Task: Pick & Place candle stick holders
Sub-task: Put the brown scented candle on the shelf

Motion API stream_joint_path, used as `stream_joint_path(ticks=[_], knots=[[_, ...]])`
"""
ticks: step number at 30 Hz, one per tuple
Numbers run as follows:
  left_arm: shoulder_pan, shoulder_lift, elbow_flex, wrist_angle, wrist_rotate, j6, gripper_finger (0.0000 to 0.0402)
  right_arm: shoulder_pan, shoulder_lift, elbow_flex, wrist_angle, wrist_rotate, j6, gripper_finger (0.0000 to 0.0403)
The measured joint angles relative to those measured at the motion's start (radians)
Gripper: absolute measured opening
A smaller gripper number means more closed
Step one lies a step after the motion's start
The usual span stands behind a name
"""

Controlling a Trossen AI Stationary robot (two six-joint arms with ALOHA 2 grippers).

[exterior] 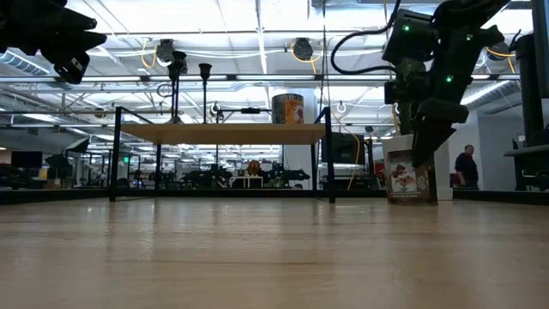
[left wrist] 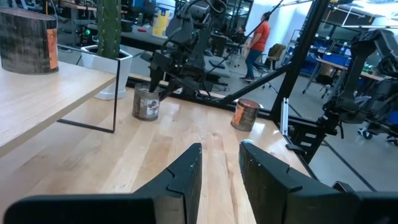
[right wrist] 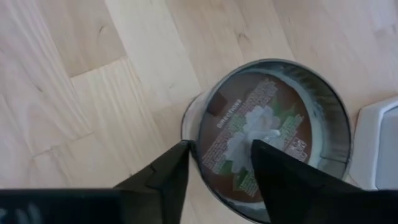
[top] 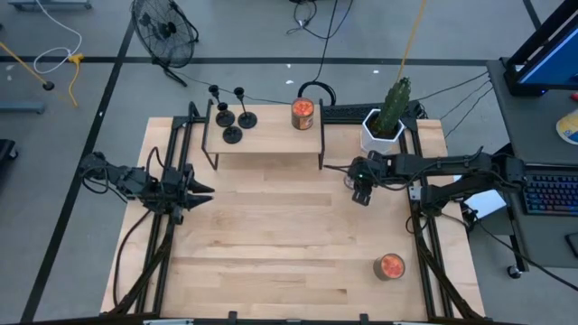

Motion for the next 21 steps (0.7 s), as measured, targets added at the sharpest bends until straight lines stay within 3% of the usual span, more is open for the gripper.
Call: stream_joint_path(ticks=[9, 14, 21], knots=[[0.0, 0.0, 0.0, -0.001, 0.0, -0.014, 0.0113, 0.0, 0.0, 0.0, 0.006, -0.006, 0.019, 0.0074], [0.0, 0.0, 0.0, 0.0, 0.0, -0.015, 0.0113, 0.0, 0.0, 0.017, -0.003, -0.062, 0.022, 0.0013], [0.0, 0.0, 0.0, 0.013, 0.0, -0.017, 0.0113, 0.001, 0.003, 0.071, -0.038, -0.096, 0.05, 0.0003]])
